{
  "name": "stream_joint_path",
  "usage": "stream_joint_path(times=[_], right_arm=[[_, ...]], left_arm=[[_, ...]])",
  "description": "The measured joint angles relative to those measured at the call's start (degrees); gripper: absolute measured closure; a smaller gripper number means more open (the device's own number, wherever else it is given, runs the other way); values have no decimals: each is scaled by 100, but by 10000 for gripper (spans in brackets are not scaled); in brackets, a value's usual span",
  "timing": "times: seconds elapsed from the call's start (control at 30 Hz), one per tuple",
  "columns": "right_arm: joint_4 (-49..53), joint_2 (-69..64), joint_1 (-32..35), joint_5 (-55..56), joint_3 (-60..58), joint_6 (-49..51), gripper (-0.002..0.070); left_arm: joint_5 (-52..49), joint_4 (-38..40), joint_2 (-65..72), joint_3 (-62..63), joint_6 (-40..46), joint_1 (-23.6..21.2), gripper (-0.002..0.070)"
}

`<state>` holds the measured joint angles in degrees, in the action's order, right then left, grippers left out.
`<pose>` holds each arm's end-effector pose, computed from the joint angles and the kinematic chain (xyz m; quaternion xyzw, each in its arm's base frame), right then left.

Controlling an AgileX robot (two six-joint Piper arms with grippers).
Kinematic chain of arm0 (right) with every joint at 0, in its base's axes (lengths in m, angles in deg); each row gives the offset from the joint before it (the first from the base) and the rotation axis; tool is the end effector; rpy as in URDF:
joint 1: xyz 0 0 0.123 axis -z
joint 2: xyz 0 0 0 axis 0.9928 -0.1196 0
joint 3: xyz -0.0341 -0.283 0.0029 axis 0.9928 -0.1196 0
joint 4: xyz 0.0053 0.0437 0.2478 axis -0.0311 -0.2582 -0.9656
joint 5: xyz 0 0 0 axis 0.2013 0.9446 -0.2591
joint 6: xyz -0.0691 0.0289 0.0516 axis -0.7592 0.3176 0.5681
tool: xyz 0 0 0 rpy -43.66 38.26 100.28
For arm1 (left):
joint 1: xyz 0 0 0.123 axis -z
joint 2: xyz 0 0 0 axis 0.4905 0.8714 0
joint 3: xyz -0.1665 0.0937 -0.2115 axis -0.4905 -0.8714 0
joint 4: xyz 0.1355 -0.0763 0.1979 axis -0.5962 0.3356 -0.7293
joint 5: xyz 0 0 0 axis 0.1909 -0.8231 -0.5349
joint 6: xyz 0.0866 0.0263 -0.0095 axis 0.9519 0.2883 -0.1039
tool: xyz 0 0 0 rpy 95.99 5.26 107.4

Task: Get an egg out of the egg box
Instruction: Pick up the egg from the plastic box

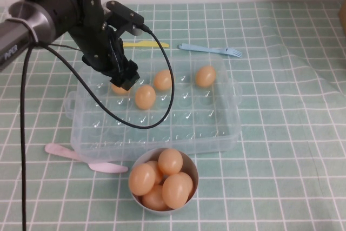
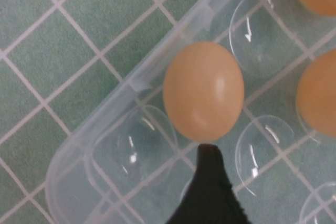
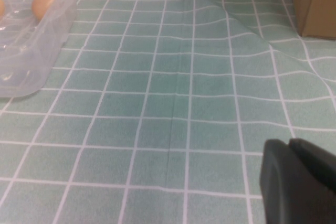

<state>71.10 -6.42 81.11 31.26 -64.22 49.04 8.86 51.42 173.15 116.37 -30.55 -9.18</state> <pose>0.0520 0.0098 0.1725 -0.0230 0.8006 0.0586 0.5958 0.4219 -0.1552 0.2498 0.3503 0.9167 0.0024 0.1923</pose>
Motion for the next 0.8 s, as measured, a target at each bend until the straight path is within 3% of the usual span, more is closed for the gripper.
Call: stream_joint_path(times=[0.13, 0.8], right_arm=[[0, 0, 0, 0, 0, 0, 694], [0, 0, 0, 0, 0, 0, 694]], left_arm=[[110, 0, 100, 10, -176, 0, 177], [674, -254, 532, 10, -468, 0, 186]])
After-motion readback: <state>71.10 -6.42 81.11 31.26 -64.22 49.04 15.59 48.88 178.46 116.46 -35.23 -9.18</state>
